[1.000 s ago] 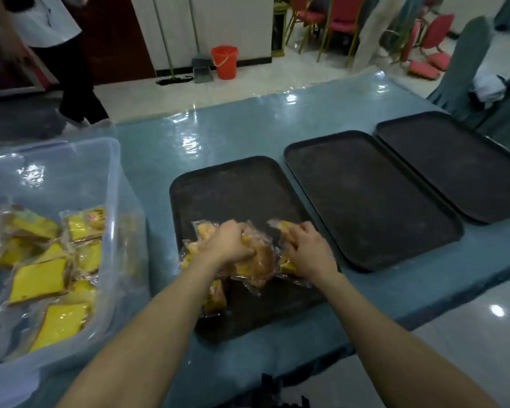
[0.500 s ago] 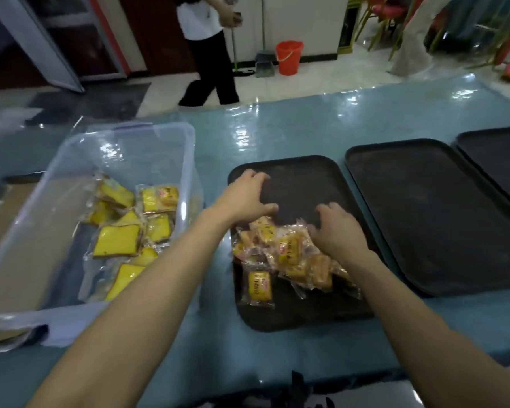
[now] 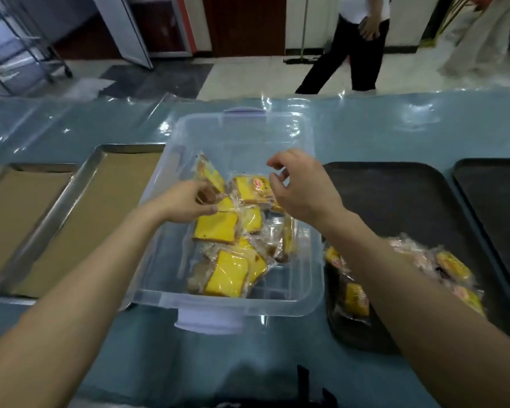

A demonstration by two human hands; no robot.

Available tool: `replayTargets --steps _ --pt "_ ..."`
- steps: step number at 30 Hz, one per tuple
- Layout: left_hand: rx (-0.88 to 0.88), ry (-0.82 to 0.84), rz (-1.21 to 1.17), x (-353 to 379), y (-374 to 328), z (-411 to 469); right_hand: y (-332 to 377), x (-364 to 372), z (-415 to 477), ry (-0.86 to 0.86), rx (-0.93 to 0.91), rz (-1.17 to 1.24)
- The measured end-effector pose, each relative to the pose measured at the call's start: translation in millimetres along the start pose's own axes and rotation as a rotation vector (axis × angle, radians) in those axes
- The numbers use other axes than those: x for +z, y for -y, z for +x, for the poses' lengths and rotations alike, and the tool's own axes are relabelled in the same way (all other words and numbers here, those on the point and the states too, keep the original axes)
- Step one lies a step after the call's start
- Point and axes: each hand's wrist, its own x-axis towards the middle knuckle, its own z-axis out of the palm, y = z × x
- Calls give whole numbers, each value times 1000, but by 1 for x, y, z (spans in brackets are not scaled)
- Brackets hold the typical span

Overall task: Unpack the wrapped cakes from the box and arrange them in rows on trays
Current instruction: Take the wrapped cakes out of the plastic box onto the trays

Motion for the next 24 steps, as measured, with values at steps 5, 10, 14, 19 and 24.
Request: replayTargets --steps 5,10,14,19,24 --pt "54 90 96 15 30 12 -4 38 22 237 226 -165" --pt "179 55 105 16 23 41 -18 59 48 399 392 -347" --pt "231 37 112 12 14 71 -39 76 67 483 469 -444" --pt "246 65 170 18 4 118 -62 104 87 551 519 -501" --pt "332 118 294 45 -17 164 -88 139 94 677 569 -506"
